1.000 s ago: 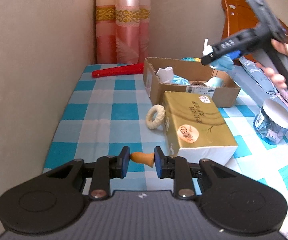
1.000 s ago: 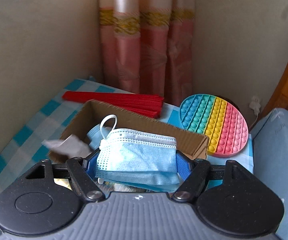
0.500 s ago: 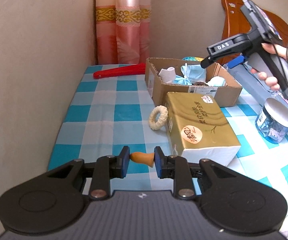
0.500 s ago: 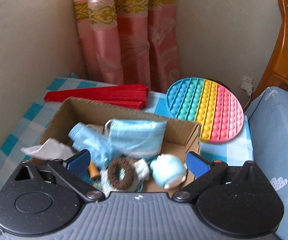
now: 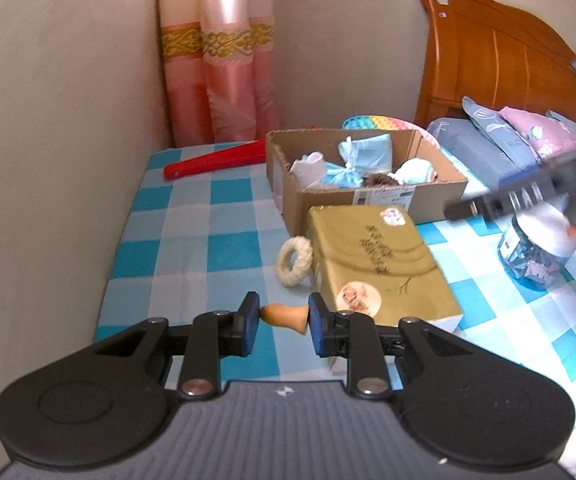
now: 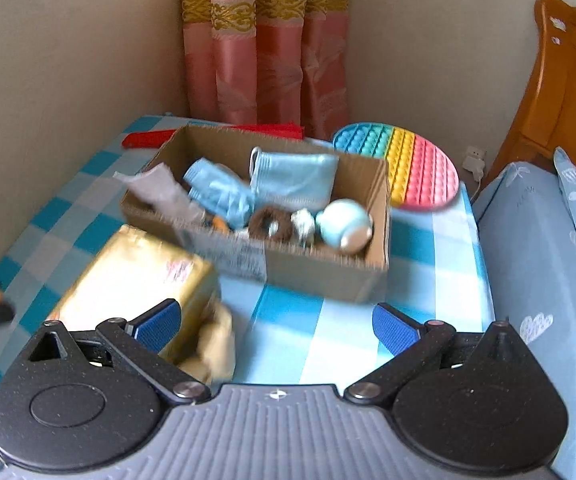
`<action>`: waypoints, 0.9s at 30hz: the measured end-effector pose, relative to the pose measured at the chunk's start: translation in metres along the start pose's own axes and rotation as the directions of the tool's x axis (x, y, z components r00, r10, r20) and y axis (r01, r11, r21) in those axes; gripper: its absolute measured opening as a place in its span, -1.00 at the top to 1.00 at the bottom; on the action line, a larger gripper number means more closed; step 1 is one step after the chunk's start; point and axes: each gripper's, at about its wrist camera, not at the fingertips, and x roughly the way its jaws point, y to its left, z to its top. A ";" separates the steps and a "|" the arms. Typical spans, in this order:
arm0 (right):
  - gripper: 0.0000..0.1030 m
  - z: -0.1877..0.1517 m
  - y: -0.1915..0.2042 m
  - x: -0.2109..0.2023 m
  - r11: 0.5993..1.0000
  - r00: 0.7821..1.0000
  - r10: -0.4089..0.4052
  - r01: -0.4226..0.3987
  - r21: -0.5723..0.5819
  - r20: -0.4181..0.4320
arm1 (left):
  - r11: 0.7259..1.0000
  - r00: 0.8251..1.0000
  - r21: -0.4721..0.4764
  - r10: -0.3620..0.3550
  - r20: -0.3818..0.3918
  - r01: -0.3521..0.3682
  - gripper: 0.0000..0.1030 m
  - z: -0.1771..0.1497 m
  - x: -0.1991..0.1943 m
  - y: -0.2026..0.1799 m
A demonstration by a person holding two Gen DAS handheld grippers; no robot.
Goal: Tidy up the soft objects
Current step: 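Lower the orange object into the box and open the left tool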
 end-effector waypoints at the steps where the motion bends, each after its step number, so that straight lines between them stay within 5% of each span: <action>1: -1.00 -0.006 0.000 -0.003 1.000 1.000 -0.003 0.003 0.014 0.004 | 1.000 1.000 0.010 -0.005 0.002 0.005 0.52 0.003 0.000 -0.002; 11: -1.00 -0.049 0.000 -0.027 0.997 0.996 -0.069 0.067 0.028 0.051 | 0.988 0.997 0.142 -0.070 0.023 0.066 0.52 0.054 0.017 -0.037; 18: -1.00 -0.058 -0.012 -0.035 0.996 0.997 -0.050 0.045 0.074 0.055 | 0.981 0.990 0.135 -0.139 -0.007 0.138 0.52 0.107 0.057 -0.055; 23: -1.00 -0.062 -0.013 -0.038 0.996 0.997 -0.042 0.037 0.082 0.063 | 0.979 0.992 0.156 -0.125 -0.025 0.128 0.46 0.131 0.088 -0.071; 24: -1.00 -0.062 -0.014 -0.038 0.996 0.997 -0.038 0.032 0.084 0.064 | 0.979 0.992 0.157 -0.126 -0.022 0.128 0.22 0.133 0.092 -0.071; 25: -1.00 -0.062 -0.014 -0.038 0.996 0.997 -0.037 0.031 0.085 0.062 | 0.979 0.992 0.157 -0.126 -0.021 0.128 -0.34 0.136 0.096 -0.072; 27: -1.00 -0.063 -0.013 -0.038 0.997 0.997 -0.036 0.031 0.076 0.067 | 0.984 0.994 0.141 -0.110 -0.022 0.112 -0.87 0.138 0.100 -0.072</action>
